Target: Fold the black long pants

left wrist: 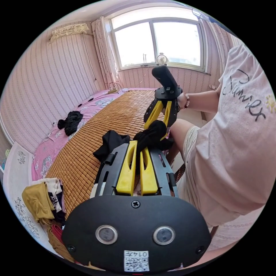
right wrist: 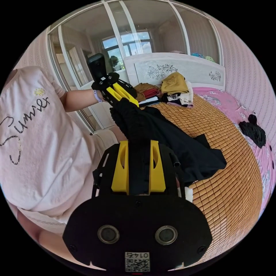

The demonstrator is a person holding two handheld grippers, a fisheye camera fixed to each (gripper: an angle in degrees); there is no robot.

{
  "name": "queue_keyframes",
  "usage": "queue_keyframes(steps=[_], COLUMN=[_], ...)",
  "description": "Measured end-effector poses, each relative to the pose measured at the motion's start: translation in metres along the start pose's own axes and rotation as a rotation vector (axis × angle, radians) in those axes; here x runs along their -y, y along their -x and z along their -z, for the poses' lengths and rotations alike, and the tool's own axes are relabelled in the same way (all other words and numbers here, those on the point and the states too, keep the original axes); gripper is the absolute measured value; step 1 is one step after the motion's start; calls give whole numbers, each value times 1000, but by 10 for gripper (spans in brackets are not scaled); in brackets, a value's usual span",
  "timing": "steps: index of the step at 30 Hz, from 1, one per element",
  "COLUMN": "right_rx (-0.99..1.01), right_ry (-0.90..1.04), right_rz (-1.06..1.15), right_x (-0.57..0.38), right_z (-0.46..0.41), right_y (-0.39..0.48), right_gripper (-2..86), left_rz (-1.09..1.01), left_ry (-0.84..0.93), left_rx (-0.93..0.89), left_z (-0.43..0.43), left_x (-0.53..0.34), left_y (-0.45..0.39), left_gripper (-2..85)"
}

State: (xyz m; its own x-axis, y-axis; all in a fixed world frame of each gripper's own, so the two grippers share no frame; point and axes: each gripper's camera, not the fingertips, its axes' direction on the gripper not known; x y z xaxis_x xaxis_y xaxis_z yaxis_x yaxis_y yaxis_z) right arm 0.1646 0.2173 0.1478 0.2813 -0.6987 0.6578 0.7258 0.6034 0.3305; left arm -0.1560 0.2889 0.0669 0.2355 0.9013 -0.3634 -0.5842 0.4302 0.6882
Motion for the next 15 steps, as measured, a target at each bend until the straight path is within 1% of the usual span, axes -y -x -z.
queue_keyframes(steps=[8, 10, 11, 12, 13, 15], right_rx=[8, 52, 121, 188, 208, 195], right_ry=[-167, -242, -318, -385, -408, -436], right_rz=[-51, -117, -167, -202, -211, -172], right_x=[7, 12, 16, 21, 24, 40], right_z=[42, 56, 67, 77, 82, 100], right_y=[-3, -11, -18, -25, -27, -27], right_gripper=[23, 17, 15, 13, 12, 10], left_rz=[-7, 124, 167, 256, 329, 382], left_ry=[-25, -69, -91, -148, -207, -264], left_rx=[20, 138, 164, 206, 228, 251], left_z=[21, 29, 32, 40, 48, 57], left_x=[0, 0, -1, -3, -6, -9], left_y=[5, 17, 21, 27, 31, 30], left_gripper=[-2, 12, 17, 28, 33, 31])
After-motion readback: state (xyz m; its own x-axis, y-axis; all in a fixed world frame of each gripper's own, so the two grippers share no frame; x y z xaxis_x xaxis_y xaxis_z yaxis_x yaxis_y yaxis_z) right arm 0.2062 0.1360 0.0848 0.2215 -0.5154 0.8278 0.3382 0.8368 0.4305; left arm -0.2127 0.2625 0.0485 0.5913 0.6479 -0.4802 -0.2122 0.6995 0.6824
